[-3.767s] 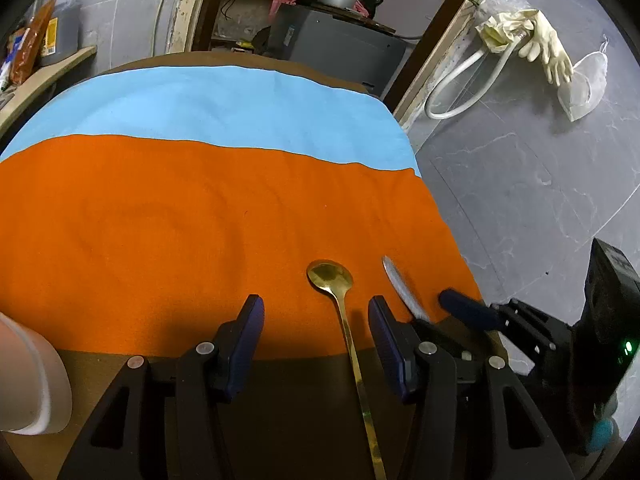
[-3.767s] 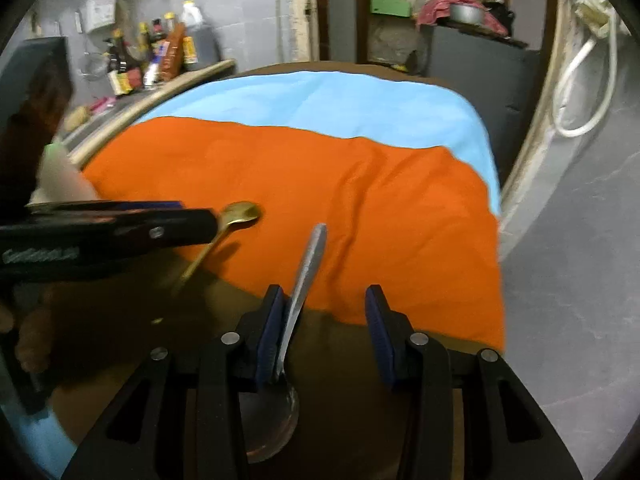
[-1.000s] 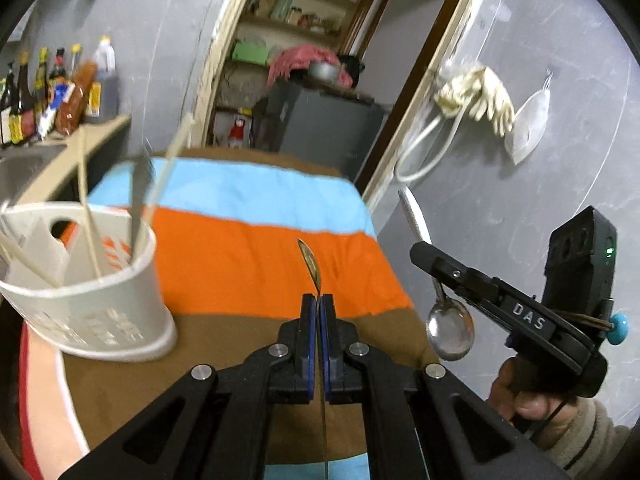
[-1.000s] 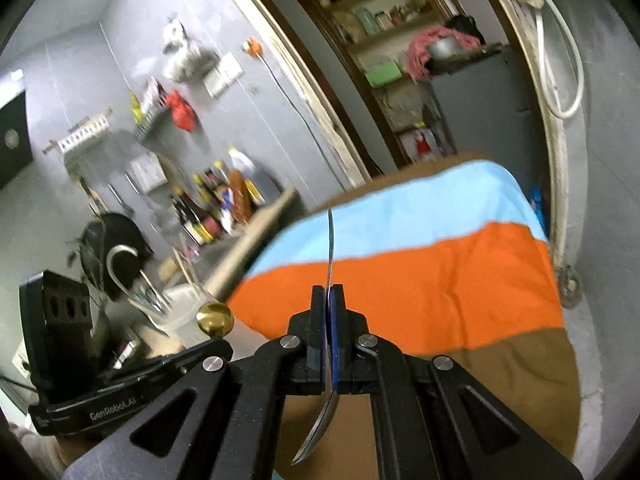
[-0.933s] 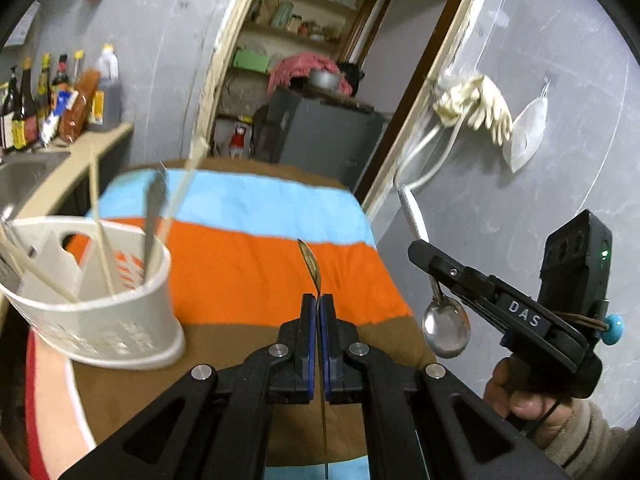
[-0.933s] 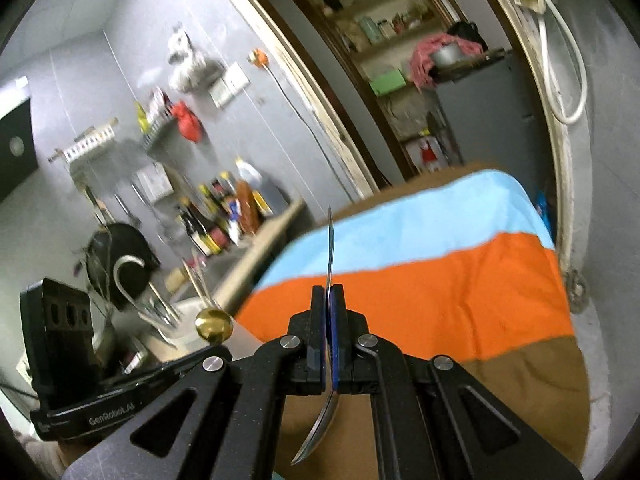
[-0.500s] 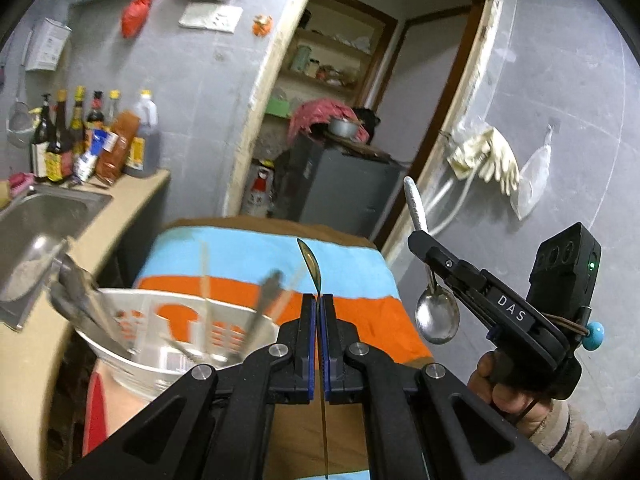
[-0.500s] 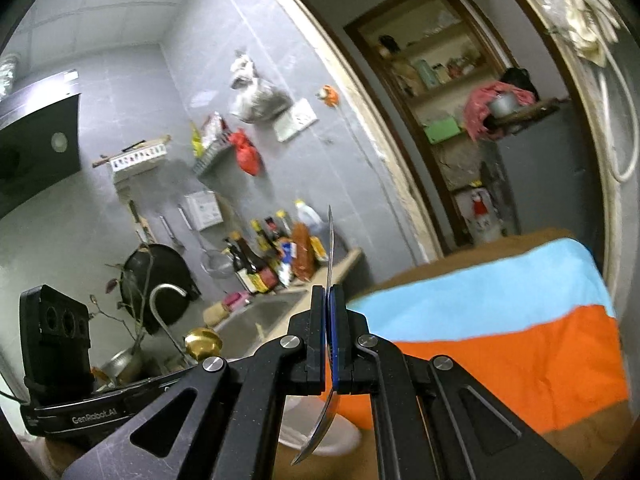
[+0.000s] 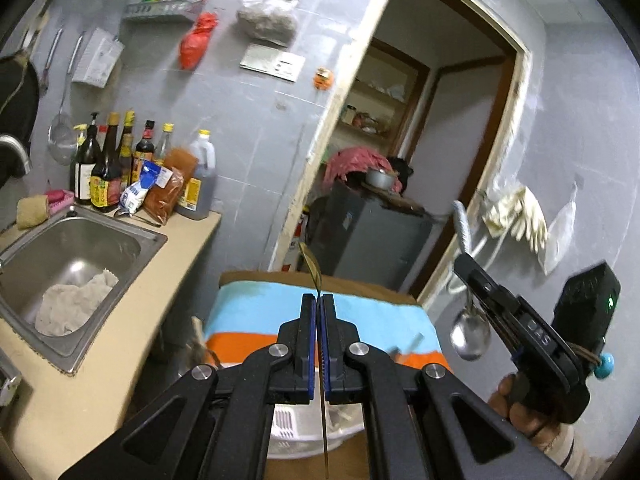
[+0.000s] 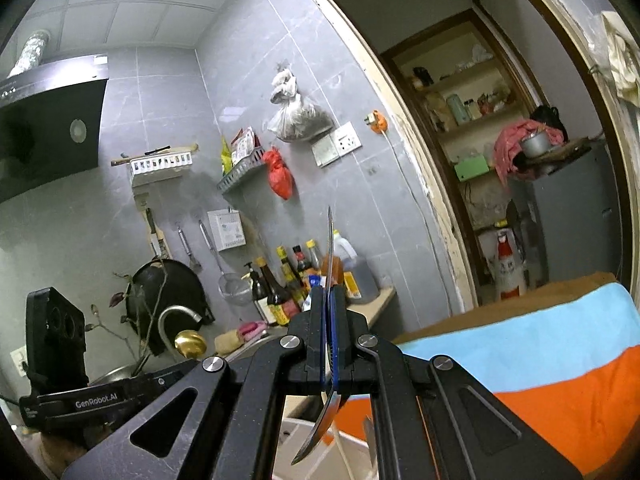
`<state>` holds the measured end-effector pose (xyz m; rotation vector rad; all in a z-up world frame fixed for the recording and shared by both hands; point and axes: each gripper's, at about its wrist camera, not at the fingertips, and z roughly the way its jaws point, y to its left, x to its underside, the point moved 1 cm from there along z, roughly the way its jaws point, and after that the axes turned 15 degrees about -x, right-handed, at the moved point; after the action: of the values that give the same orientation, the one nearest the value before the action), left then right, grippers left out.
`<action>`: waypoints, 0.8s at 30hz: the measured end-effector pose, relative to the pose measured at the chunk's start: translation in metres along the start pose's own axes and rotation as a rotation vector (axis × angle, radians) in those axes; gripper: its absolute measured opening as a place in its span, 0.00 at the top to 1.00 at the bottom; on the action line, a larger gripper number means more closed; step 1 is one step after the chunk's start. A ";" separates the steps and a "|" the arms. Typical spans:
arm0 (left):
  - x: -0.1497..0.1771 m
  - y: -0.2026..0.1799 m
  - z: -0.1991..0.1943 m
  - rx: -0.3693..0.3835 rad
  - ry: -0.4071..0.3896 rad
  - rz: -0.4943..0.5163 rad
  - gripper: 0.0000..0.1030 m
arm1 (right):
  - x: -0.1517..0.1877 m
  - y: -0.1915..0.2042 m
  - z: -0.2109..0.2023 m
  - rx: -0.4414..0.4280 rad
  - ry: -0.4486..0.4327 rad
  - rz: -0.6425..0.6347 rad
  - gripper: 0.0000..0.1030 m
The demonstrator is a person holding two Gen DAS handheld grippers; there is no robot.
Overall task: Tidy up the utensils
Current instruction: 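Lift both spoons and carry them over the white caddy, then open both grippers to drop the spoons into the caddy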
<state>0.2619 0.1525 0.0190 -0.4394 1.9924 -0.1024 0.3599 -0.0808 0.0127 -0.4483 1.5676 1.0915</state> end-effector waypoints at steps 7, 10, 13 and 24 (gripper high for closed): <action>-0.009 0.040 0.035 0.028 -0.018 -0.117 0.98 | 0.016 -0.001 0.025 -0.015 -0.041 0.001 0.98; -0.006 0.044 0.047 0.034 -0.026 -0.137 0.98 | 0.027 -0.003 0.031 -0.016 -0.049 -0.006 0.98; 0.001 0.044 0.062 0.030 -0.028 -0.129 0.98 | 0.038 -0.007 0.034 -0.008 -0.052 -0.007 0.98; 0.024 0.041 0.067 -0.033 -0.060 -0.058 0.98 | 0.062 -0.014 0.036 0.029 -0.028 -0.037 0.98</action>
<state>0.3009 0.1902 -0.0427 -0.5160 1.9252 -0.0915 0.3720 -0.0417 -0.0478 -0.4392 1.5434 1.0418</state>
